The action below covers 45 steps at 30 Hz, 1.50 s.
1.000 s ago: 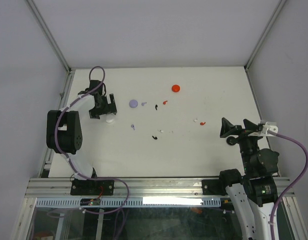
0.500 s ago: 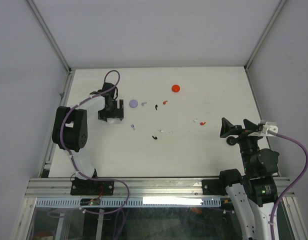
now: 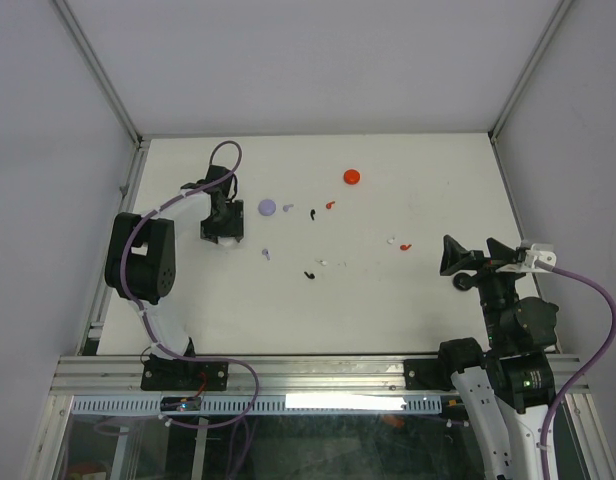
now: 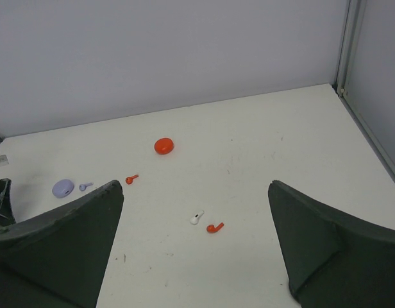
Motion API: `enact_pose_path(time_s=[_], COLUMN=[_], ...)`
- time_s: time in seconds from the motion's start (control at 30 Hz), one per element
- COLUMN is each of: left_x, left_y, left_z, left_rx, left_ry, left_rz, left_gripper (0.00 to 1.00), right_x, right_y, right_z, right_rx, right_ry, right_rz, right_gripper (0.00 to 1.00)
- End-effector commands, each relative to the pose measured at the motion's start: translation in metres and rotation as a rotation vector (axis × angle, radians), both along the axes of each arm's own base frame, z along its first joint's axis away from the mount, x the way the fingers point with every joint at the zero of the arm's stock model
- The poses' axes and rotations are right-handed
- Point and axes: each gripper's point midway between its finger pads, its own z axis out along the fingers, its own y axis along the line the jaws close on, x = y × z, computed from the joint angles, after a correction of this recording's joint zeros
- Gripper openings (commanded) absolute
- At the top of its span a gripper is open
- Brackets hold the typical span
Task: Insert the wireless bluetooth earbuds into the charging case
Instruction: Pick up the charging case at the center of the board.
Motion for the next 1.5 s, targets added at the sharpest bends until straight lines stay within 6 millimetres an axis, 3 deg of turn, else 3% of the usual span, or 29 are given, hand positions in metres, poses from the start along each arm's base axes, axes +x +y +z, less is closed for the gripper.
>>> enact_pose_path(time_s=[0.0,0.2,0.3,0.4,0.57,0.83,0.97,1.1,1.2,1.33,1.47], left_x=[0.005,-0.002,-0.003,-0.004,-0.006,-0.018,-0.027,-0.038,-0.049,-0.059,-0.074], left_y=[-0.004,-0.015,-0.019,-0.026,-0.043,-0.077,-0.098,-0.112,-0.122,-0.138,-0.160], left_z=[0.014,0.014,0.019,0.029,0.055,0.108,0.134,0.150,0.155,0.167,0.179], left_rx=[-0.002,-0.055,-0.065,-0.084,-0.129,-0.244,-0.355,-0.429,-0.477,-0.515,-0.567], left_ry=[-0.037,-0.026,-0.038,-0.062,-0.133,-0.343,-0.486,-0.601,-0.667,-0.766,-0.858], left_rz=[-0.039,-0.062,-0.064,-0.068,-0.048,0.013,0.024,0.025,0.008,-0.045,-0.135], left_gripper=[0.57,0.48,0.39,0.38,0.33,0.32,0.30,0.28,0.29,0.29,0.29], right_x=[0.001,0.001,0.001,0.003,0.007,0.009,0.001,0.000,0.010,0.020,0.039], right_y=[-0.001,0.001,0.005,0.013,0.033,0.063,0.088,0.097,0.086,0.100,0.108], right_z=[0.016,0.016,0.016,0.016,0.014,0.016,0.015,0.015,0.014,0.006,-0.022], right_rx=[0.017,0.017,0.017,0.016,0.062,0.103,0.031,0.011,0.101,0.129,0.191], right_ry=[-0.059,-0.060,-0.060,-0.050,0.001,0.102,0.116,0.126,0.150,0.188,0.322], right_rz=[-0.005,0.005,0.024,0.066,0.169,0.325,0.492,0.551,0.459,0.523,0.533], right_gripper=[0.99,0.99,0.99,0.99,0.99,0.99,0.99,0.99,0.99,0.95,0.93])
